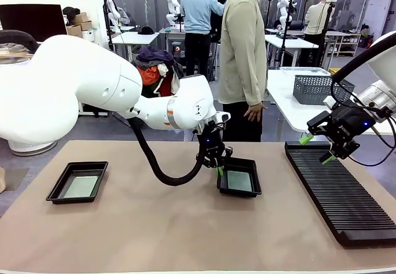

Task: Inspect and transfer BCBs to ESD trays.
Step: Pick up the ESD tray and place it on the left side of the table.

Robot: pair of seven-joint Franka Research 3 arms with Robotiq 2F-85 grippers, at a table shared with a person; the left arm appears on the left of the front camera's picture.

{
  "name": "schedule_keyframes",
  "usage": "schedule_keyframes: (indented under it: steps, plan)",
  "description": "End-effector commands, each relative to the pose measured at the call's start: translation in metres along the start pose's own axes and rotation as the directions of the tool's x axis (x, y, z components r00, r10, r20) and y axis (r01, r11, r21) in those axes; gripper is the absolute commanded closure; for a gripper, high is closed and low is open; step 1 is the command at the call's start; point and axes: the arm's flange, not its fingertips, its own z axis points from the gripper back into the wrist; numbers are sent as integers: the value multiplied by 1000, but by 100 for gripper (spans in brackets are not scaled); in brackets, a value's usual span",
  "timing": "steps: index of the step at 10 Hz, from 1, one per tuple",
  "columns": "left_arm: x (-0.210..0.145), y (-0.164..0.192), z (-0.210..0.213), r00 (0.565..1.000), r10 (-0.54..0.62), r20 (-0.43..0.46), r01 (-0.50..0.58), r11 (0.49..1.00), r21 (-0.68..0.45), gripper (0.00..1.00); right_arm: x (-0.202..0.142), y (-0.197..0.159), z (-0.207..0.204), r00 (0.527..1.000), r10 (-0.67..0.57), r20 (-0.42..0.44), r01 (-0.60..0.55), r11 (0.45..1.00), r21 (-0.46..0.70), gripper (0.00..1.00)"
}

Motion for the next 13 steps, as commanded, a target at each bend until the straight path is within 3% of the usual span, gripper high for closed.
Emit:
schedule_keyframes:
  steps: [1, 7, 13]
  plan:
    - [-20, 19, 6, 999, -35, 30, 37, 995, -93, 100, -3, 1, 0, 1000, -20, 5, 20, 1000, -10, 0]
    - [-48, 53, 31, 995, -32, 89, 49, 979, -196, 100, -3, 1, 0, 1000, -20, 5, 20, 1000, -10, 0]
    - [-88, 140, 72, 995, 7, 104, 11, 985, -174, 100, -3, 1, 0, 1000, -20, 5, 20, 1000, -10, 0]
